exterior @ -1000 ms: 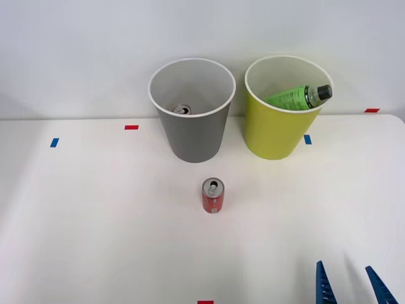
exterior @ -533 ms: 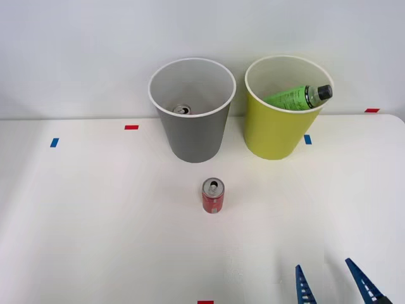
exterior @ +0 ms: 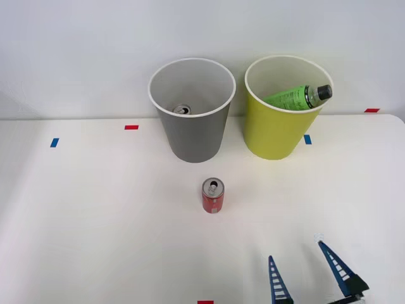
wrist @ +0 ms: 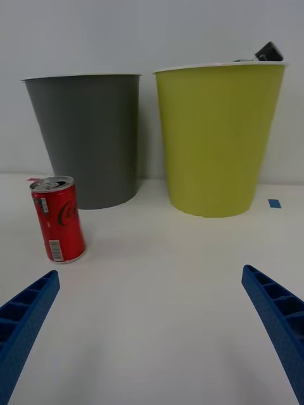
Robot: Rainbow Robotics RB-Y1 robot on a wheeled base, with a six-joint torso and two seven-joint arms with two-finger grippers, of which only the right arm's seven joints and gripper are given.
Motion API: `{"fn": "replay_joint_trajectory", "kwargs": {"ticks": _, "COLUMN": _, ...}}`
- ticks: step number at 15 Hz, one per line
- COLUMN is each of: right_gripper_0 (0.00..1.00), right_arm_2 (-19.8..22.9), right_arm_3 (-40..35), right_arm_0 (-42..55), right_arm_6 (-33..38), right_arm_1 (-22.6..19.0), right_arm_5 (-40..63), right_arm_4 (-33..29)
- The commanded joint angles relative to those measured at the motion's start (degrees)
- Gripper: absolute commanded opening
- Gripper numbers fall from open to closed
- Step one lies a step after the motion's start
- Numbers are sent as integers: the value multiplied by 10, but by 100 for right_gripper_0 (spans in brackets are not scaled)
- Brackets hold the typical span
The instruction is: Put cans in the gray bin, plastic bottles in the light green bin
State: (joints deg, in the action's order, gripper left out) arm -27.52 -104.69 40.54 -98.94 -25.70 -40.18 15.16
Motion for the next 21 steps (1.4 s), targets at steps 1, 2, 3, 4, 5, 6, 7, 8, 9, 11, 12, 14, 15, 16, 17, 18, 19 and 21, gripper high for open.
{"fn": "replay_joint_trajectory", "kwargs": {"ticks": 1, "right_gripper_0": 100, "right_arm_2": -53, "right_arm_3": 0, "right_arm_0": -52, "right_arm_6": -73, "right_arm_1": -27, "right_arm_5": 14, "right_arm_4": 84}}
{"fn": "replay_joint_trajectory", "kwargs": {"ticks": 2, "right_gripper_0": 100, "right_arm_2": -64, "right_arm_3": 0, "right_arm_0": -68, "right_arm_6": -93, "right_arm_1": -29, "right_arm_5": 28, "right_arm_4": 106}}
{"fn": "replay_joint_trajectory", "kwargs": {"ticks": 3, "right_gripper_0": 100, "right_arm_2": -75, "right_arm_3": 0, "right_arm_0": -86, "right_arm_6": -112, "right_arm_1": -30, "right_arm_5": 35, "right_arm_4": 128}}
{"fn": "replay_joint_trajectory", "kwargs": {"ticks": 4, "right_gripper_0": 100, "right_arm_2": -90, "right_arm_3": 0, "right_arm_0": -113, "right_arm_6": -133, "right_arm_1": -30, "right_arm_5": 52, "right_arm_4": 157}}
{"fn": "replay_joint_trajectory", "kwargs": {"ticks": 5, "right_gripper_0": 100, "right_arm_2": -101, "right_arm_3": 0, "right_arm_0": -133, "right_arm_6": -150, "right_arm_1": -30, "right_arm_5": 63, "right_arm_4": 181}}
{"fn": "replay_joint_trajectory", "kwargs": {"ticks": 6, "right_gripper_0": 100, "right_arm_2": -112, "right_arm_3": 0, "right_arm_0": -157, "right_arm_6": -173, "right_arm_1": -28, "right_arm_5": 80, "right_arm_4": 210}}
{"fn": "replay_joint_trajectory", "kwargs": {"ticks": 7, "right_gripper_0": 100, "right_arm_2": -120, "right_arm_3": 0, "right_arm_0": -175, "right_arm_6": -190, "right_arm_1": -27, "right_arm_5": 95, "right_arm_4": 233}}
{"fn": "replay_joint_trajectory", "kwargs": {"ticks": 8, "right_gripper_0": 100, "right_arm_2": -129, "right_arm_3": 0, "right_arm_0": -198, "right_arm_6": -218, "right_arm_1": -27, "right_arm_5": 111, "right_arm_4": 267}}
{"fn": "replay_joint_trajectory", "kwargs": {"ticks": 9, "right_gripper_0": 100, "right_arm_2": -138, "right_arm_3": 0, "right_arm_0": -213, "right_arm_6": -238, "right_arm_1": -27, "right_arm_5": 120, "right_arm_4": 292}}
{"fn": "replay_joint_trajectory", "kwargs": {"ticks": 11, "right_gripper_0": 100, "right_arm_2": -164, "right_arm_3": 6, "right_arm_0": -245, "right_arm_6": -283, "right_arm_1": -27, "right_arm_5": 121, "right_arm_4": 354}}
{"fn": "replay_joint_trajectory", "kwargs": {"ticks": 12, "right_gripper_0": 100, "right_arm_2": -174, "right_arm_3": 11, "right_arm_0": -257, "right_arm_6": -303, "right_arm_1": -27, "right_arm_5": 117, "right_arm_4": 376}}
{"fn": "replay_joint_trajectory", "kwargs": {"ticks": 14, "right_gripper_0": 100, "right_arm_2": -185, "right_arm_3": 14, "right_arm_0": -280, "right_arm_6": -350, "right_arm_1": -24, "right_arm_5": 114, "right_arm_4": 420}}
{"fn": "replay_joint_trajectory", "kwargs": {"ticks": 15, "right_gripper_0": 100, "right_arm_2": -190, "right_arm_3": 14, "right_arm_0": -289, "right_arm_6": -383, "right_arm_1": -21, "right_arm_5": 114, "right_arm_4": 445}}
{"fn": "replay_joint_trajectory", "kwargs": {"ticks": 16, "right_gripper_0": 100, "right_arm_2": -193, "right_arm_3": 14, "right_arm_0": -296, "right_arm_6": -407, "right_arm_1": -16, "right_arm_5": 114, "right_arm_4": 464}}
{"fn": "replay_joint_trajectory", "kwargs": {"ticks": 17, "right_gripper_0": 100, "right_arm_2": -196, "right_arm_3": 14, "right_arm_0": -300, "right_arm_6": -430, "right_arm_1": -13, "right_arm_5": 114, "right_arm_4": 480}}
{"fn": "replay_joint_trajectory", "kwargs": {"ticks": 18, "right_gripper_0": 100, "right_arm_2": -200, "right_arm_3": 14, "right_arm_0": -305, "right_arm_6": -465, "right_arm_1": -6, "right_arm_5": 114, "right_arm_4": 508}}
{"fn": "replay_joint_trajectory", "kwargs": {"ticks": 19, "right_gripper_0": 100, "right_arm_2": -206, "right_arm_3": 14, "right_arm_0": -310, "right_arm_6": -487, "right_arm_1": -2, "right_arm_5": 114, "right_arm_4": 528}}
{"fn": "replay_joint_trajectory", "kwargs": {"ticks": 21, "right_gripper_0": 100, "right_arm_2": -213, "right_arm_3": 15, "right_arm_0": -318, "right_arm_6": -538, "right_arm_1": 8, "right_arm_5": 114, "right_arm_4": 568}}
